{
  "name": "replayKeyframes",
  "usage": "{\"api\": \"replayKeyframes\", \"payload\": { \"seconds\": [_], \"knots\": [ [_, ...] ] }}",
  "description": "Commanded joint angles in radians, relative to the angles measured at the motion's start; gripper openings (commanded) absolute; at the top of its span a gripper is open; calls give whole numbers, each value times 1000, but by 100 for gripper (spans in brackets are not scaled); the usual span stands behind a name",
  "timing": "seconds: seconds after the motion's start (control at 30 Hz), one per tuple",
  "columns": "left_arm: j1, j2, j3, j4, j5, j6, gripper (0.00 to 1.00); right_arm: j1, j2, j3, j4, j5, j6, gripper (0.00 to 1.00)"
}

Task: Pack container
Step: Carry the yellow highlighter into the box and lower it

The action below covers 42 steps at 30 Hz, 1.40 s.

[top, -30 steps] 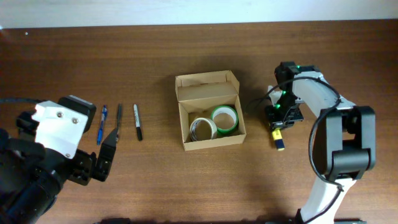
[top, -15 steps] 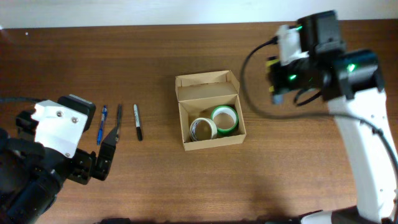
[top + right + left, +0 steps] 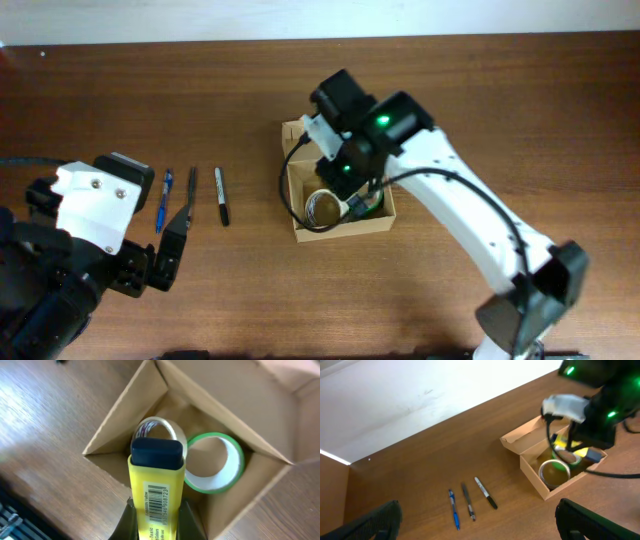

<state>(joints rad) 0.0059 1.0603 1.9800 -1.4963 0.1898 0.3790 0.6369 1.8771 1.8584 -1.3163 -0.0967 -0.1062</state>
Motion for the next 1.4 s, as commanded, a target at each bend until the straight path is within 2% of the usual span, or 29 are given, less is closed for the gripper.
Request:
{"api": "replayKeyframes", "payload": {
  "seconds": [0.0, 0.4, 0.67, 0.93, 1.07, 1.2, 1.37],
  "knots": [
    [-6, 0, -3, 0, 5, 16, 99, 5, 51, -3, -2, -8, -36, 4],
    [-6, 0, -3, -8, 9, 16, 99, -84, 170, -3, 26, 3, -47, 4],
    [-6, 0, -3, -7, 15, 16, 99, -146, 179, -6, 26, 2, -47, 4],
    [-6, 0, -3, -7, 15, 16, 99, -146, 179, -6, 26, -2, -43, 4],
    [-6, 0, -3, -7, 15, 16, 99, -146, 179, -6, 25, -2, -43, 16],
    [-6, 0, -3, -7, 15, 16, 99, -146, 179, -6, 25, -2, -43, 20],
    [-6, 0, -3, -7, 15, 16, 99, -146, 179, -7, 26, -6, -42, 19]
  ]
}}
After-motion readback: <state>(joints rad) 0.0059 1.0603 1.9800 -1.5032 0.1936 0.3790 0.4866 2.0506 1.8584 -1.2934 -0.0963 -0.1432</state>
